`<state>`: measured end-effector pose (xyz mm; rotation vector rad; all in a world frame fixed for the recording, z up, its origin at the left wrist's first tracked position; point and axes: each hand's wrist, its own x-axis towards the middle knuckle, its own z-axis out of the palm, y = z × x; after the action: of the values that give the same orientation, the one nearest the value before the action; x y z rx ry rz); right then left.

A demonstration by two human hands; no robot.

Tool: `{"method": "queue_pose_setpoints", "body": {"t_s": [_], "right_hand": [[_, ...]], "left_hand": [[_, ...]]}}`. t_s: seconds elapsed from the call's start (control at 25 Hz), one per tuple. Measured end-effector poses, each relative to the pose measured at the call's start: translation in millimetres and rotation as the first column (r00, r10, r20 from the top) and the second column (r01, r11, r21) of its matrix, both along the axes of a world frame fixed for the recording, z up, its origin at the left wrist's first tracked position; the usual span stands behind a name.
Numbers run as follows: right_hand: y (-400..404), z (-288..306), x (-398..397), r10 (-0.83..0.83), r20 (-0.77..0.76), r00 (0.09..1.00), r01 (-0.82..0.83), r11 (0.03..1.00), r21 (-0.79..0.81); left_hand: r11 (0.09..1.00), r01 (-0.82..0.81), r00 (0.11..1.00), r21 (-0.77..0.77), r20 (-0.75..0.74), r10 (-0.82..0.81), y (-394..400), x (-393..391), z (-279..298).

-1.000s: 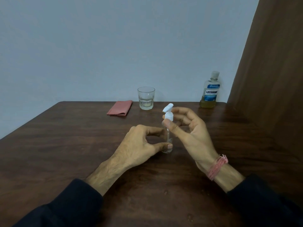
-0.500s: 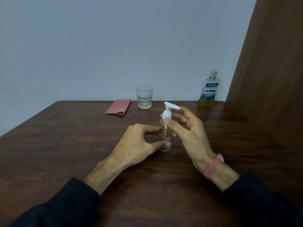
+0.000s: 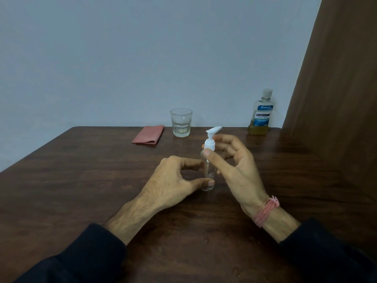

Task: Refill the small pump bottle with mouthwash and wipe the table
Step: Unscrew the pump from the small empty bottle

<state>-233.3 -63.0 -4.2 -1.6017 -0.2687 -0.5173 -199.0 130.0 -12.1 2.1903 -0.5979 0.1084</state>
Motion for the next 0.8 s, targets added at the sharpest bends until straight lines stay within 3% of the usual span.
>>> {"method": "queue_pose_setpoints", "body": {"t_s": [0.2, 0.52, 0.68, 0.8], "right_hand": [[2.6, 2.4, -1.5, -0.106, 0.009, 0.994, 0.106, 0.994, -0.02], [-1.6, 2.2, -1.5, -0.035, 0.078, 0.996, 0.046, 0.989, -0.141], [-4.0, 10.7, -1.7, -0.016, 0.1, 0.995, 0.025, 0.995, -0.095], [-5.9, 22.0, -6.4, 0.025, 0.131, 0.991, -0.033, 0.997, 0.064]], "left_hand": [[1.0, -0.015, 1.0, 0.021, 0.001, 0.015, -1.0, -4.0, 4.3], [1.0, 0.002, 1.0, 0.022, 0.006, -0.003, 0.3, -2.0, 2.8], [1.0, -0.008, 1.0, 0.023, 0.0, 0.008, -0.5, -2.5, 3.3], [0.999, -0.026, 1.0, 0.024, -0.01, 0.026, -1.3, -2.7, 3.6]]}}
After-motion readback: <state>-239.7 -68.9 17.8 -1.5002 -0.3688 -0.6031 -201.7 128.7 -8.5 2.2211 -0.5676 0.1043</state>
